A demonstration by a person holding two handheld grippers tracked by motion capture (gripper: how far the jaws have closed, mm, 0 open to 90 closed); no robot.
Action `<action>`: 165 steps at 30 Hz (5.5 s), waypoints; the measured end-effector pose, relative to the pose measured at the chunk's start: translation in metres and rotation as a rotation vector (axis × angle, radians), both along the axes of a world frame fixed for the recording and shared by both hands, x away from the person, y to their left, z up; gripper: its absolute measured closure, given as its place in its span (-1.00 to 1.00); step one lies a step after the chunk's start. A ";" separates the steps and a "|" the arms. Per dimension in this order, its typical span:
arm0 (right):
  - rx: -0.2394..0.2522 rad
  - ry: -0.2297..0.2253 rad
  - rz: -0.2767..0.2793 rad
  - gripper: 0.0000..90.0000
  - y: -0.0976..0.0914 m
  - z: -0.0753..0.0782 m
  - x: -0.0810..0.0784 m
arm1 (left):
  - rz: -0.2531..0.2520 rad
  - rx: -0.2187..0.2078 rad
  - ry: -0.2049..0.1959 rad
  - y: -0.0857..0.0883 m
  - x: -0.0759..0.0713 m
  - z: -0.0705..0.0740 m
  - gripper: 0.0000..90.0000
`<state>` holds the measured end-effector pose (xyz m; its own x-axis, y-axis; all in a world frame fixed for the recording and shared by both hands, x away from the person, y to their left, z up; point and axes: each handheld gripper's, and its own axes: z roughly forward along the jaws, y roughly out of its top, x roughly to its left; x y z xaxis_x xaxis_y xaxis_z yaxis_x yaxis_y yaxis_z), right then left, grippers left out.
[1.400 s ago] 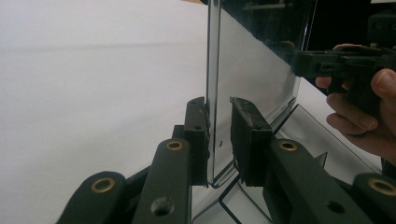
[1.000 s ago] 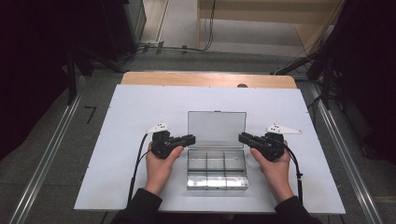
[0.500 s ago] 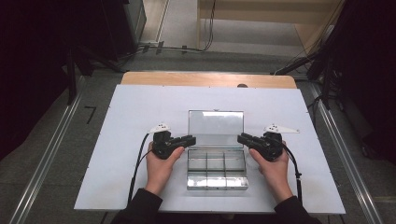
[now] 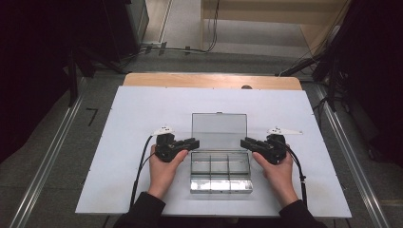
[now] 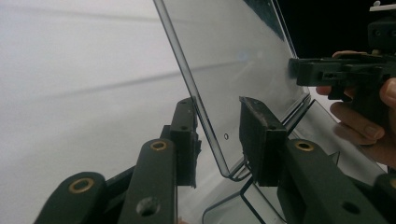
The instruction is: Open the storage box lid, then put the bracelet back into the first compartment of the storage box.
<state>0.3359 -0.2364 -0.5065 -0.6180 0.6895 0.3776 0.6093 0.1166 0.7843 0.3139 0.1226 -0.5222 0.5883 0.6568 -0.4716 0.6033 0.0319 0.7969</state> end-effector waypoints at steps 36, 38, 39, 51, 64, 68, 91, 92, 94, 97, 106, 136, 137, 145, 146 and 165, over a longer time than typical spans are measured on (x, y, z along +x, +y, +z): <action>-0.017 0.031 0.055 -0.15 -0.009 0.010 -0.002 | -0.007 0.034 -0.020 0.002 -0.008 0.008 -0.18; -0.021 0.008 0.060 -0.25 -0.009 0.014 -0.004 | -0.011 0.040 -0.043 0.002 -0.011 0.010 -0.25; -0.024 -0.002 0.062 -0.29 -0.009 0.016 -0.005 | -0.017 0.042 -0.056 0.002 -0.012 0.012 -0.28; -0.033 -0.069 0.107 -0.81 -0.021 0.029 -0.012 | -0.062 0.051 -0.134 0.007 -0.028 0.022 -0.68; -0.069 -0.111 0.089 -0.84 -0.036 0.034 -0.022 | -0.078 0.055 -0.214 0.024 -0.048 0.027 -1.00; -0.091 -0.115 0.086 -0.84 -0.041 0.034 -0.024 | -0.078 0.065 -0.237 0.029 -0.053 0.028 -1.00; -0.132 -0.113 0.057 -0.88 -0.060 0.031 -0.025 | -0.028 0.097 -0.266 0.064 -0.076 0.028 -1.00; -0.134 -0.112 0.057 -0.88 -0.061 0.031 -0.025 | -0.026 0.095 -0.266 0.065 -0.077 0.027 -1.00; -0.137 -0.111 0.056 -0.88 -0.061 0.031 -0.025 | -0.025 0.098 -0.265 0.067 -0.078 0.027 -1.00; -0.142 -0.110 0.053 -0.92 -0.062 0.030 -0.025 | -0.018 0.101 -0.264 0.071 -0.080 0.026 -1.00; -0.130 -0.120 0.045 -1.00 -0.067 0.030 -0.025 | -0.003 0.109 -0.260 0.081 -0.086 0.021 -1.00; -0.231 -0.067 -0.003 -0.93 -0.073 0.014 -0.018 | 0.057 0.135 -0.243 0.120 -0.104 0.010 -1.00; -0.231 -0.068 -0.006 -0.93 -0.074 0.014 -0.018 | 0.060 0.131 -0.241 0.121 -0.104 0.009 -1.00; -0.251 -0.038 -0.014 -0.55 -0.073 0.010 -0.015 | 0.075 0.127 -0.234 0.127 -0.103 0.006 -1.00; -0.246 -0.035 -0.014 -0.47 -0.073 0.009 -0.015 | 0.074 0.131 -0.233 0.128 -0.103 0.006 -1.00; -0.256 -0.024 -0.014 0.39 -0.072 0.002 -0.015 | 0.071 0.134 -0.221 0.130 -0.101 0.002 -1.00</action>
<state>0.3204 -0.3084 -0.5050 -0.6146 0.7692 0.1751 0.5938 0.3050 0.7446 0.2128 0.2526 -0.5198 0.6177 0.7479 -0.2432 0.4145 -0.0468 0.9088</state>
